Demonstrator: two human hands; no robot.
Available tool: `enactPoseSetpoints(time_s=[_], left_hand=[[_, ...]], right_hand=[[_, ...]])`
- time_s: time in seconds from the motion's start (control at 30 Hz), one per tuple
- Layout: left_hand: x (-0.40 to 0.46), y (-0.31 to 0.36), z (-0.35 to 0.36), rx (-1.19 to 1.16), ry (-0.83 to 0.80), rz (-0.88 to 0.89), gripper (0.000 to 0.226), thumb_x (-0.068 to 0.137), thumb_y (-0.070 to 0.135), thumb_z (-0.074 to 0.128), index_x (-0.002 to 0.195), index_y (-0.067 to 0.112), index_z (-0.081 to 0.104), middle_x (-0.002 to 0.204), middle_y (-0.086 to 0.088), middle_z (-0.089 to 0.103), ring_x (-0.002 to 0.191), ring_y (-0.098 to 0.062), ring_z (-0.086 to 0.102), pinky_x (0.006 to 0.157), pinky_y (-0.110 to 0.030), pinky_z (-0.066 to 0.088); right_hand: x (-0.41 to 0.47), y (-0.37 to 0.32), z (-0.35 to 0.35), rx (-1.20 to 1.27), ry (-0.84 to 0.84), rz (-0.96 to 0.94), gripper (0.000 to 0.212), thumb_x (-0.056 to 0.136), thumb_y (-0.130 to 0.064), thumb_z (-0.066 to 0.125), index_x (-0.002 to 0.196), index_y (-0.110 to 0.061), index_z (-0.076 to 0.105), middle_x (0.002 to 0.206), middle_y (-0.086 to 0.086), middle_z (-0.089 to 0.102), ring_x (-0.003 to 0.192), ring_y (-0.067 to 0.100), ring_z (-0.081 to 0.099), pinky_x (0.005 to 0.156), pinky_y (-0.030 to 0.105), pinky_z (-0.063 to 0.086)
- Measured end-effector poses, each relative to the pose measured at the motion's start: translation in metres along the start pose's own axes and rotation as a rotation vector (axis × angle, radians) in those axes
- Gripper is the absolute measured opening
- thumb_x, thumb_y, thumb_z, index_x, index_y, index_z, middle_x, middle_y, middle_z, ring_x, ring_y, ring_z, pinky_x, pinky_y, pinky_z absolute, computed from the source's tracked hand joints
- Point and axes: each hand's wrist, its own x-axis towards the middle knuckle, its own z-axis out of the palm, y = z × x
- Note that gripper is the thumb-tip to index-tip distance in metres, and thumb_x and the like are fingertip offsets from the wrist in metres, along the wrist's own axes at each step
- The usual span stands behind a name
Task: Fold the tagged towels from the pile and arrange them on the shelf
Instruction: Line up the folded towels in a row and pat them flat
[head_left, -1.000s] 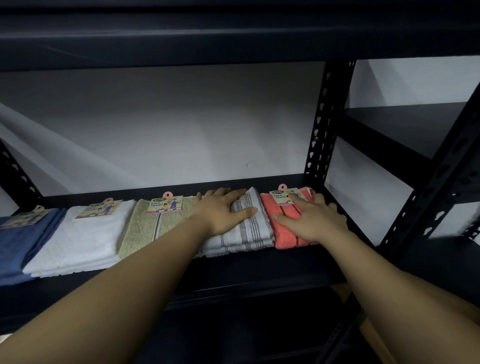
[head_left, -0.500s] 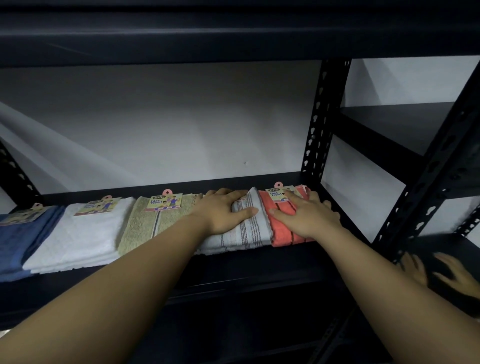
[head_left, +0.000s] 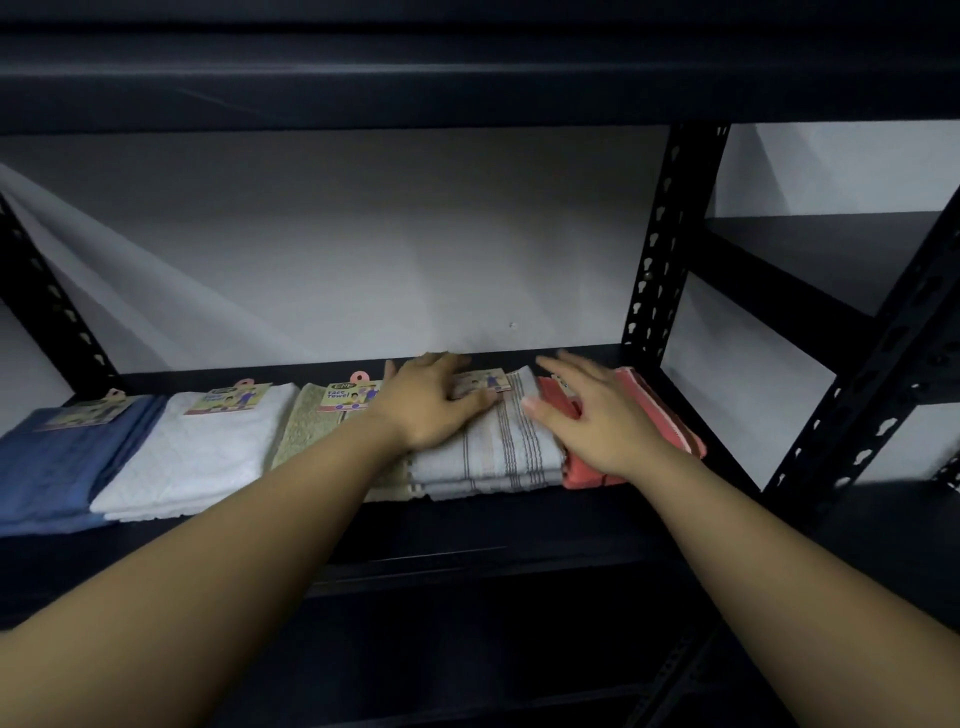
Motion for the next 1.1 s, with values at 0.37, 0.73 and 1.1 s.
enactPoseSetpoints(time_s=[0.37,0.73,1.1], left_hand=[[-0.067,-0.075,-0.005,0.178,-0.159,-0.185,0.085,0.086,0.089,0.014,0.161,0.049,0.013,0.172,0.01,0.002,0.16,-0.018,-0.003,0.124,-0.059,-0.01],[-0.079,-0.089,-0.027,0.115,-0.061,-0.132,0.089,0.088,0.086,0.025,0.163,0.038,0.019,0.173,0.003,0.008,0.16,-0.021,-0.001,0.125,-0.057,-0.005],[-0.136,-0.186,-0.049,0.085,-0.082,-0.279,0.066,0.101,0.071,0.018,0.162,0.045,0.017,0.172,0.009,-0.005,0.159,-0.023,-0.01,0.123,-0.062,-0.01]], right_hand=[[0.005,0.003,0.024,-0.108,-0.188,-0.094,0.081,0.088,-0.089,0.024,0.159,-0.051,0.024,0.171,-0.017,0.007,0.159,0.016,0.013,0.127,0.057,0.008],[0.01,-0.031,0.016,-0.106,-0.112,-0.035,0.076,0.091,-0.083,0.038,0.157,-0.046,0.035,0.169,-0.008,0.028,0.155,0.023,0.025,0.125,0.053,0.022],[-0.006,-0.152,0.096,-0.31,-0.172,-0.092,0.074,0.094,-0.081,0.03,0.158,-0.045,0.032,0.17,-0.006,0.025,0.157,0.024,0.015,0.124,0.058,0.007]])
